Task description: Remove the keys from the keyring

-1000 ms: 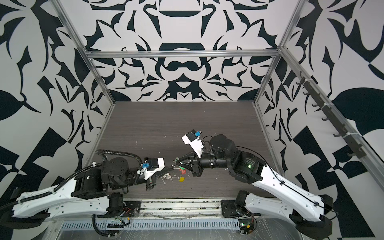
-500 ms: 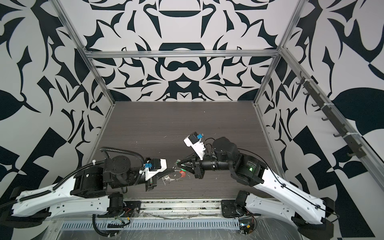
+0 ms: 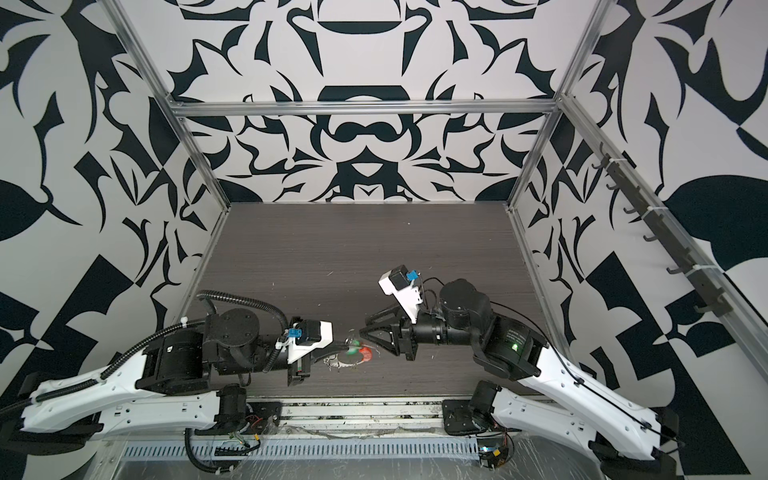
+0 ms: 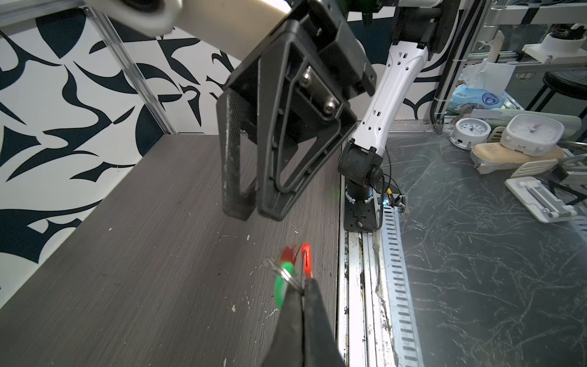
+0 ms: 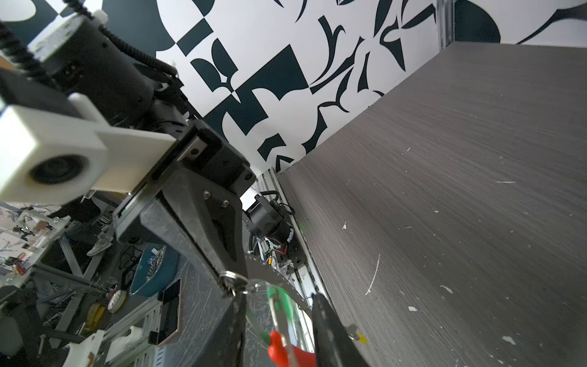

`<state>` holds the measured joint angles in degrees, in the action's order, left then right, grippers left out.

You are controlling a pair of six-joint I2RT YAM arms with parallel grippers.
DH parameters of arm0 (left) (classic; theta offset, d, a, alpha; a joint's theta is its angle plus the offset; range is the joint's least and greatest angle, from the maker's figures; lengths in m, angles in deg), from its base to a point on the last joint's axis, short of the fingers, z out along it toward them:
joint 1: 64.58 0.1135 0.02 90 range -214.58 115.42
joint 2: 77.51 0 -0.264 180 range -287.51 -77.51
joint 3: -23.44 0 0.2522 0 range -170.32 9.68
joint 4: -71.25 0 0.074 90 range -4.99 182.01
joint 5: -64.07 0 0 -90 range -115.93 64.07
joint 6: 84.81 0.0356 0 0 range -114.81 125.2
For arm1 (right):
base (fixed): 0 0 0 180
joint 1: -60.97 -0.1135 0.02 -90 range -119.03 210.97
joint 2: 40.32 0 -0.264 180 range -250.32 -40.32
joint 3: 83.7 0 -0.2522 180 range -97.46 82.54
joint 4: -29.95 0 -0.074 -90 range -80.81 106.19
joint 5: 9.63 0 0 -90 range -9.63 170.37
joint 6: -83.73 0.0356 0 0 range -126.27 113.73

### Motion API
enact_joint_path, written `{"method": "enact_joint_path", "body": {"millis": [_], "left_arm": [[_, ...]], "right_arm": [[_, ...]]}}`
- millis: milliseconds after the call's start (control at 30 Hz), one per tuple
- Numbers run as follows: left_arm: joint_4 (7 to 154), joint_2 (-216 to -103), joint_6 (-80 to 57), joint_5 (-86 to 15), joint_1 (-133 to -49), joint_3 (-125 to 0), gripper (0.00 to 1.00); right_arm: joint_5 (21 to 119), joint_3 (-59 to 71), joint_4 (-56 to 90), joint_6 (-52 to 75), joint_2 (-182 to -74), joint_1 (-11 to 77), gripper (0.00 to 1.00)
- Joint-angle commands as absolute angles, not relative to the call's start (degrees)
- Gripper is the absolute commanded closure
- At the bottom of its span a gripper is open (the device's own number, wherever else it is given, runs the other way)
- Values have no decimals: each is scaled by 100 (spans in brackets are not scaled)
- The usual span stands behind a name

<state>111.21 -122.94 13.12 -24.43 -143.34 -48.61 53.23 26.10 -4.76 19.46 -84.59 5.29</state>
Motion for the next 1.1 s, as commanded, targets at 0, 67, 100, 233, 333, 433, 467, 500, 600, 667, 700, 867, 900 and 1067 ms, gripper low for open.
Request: {"method": "enact_joint_path", "body": {"millis": [0,67,100,233,333,433,467,500,600,667,700,867,900,1067], "left_arm": [[11258,-12223,1337,-2604,-14351,-5064,100],[11260,-12216,1337,-2645,-14351,-5074,100],[11264,-12208,1337,-2669,-14351,-5077,100],[11244,-12199,1341,-2750,-14351,-5072,100],[11230,-12199,1346,-2806,-14351,-5074,100],[11234,-12182,1346,-2831,-14351,-5067,100],[11235,-12173,1346,-2869,-14351,-5056,100],[11225,-12166,1346,-2874,-14351,-5057,100],[11216,-12148,1346,-2898,-14351,-5045,100],[11211,-12133,1346,-2894,-14351,-5052,100],[11212,-12124,1347,-2900,-14351,-5039,100],[11202,-12088,1346,-3027,-14352,-5027,100],[11197,-12085,1346,-3063,-14351,-5034,100],[11178,-12051,1346,-3177,-14351,-5014,100]], "right_arm": [[5201,2672,4,1710,-8335,541,59],[5097,2691,123,1633,-8321,541,58],[5016,2684,146,1580,-8346,542,58],[4452,2539,256,1450,-8592,541,58],[4328,2524,270,1389,-8727,540,58],[4029,2562,393,1378,-8778,533,59],[3963,2583,442,1391,-8778,529,59],[3951,2610,478,1390,-8778,521,59],[3900,2629,511,1408,-8817,524,64],[3833,2629,536,1417,-8844,516,67],[3815,2629,546,1417,-8849,511,68],[3699,2656,593,1378,-8887,476,66],[3690,2656,594,1368,-8908,467,66],[3601,2656,673,1343,-9049,347,66]]}}
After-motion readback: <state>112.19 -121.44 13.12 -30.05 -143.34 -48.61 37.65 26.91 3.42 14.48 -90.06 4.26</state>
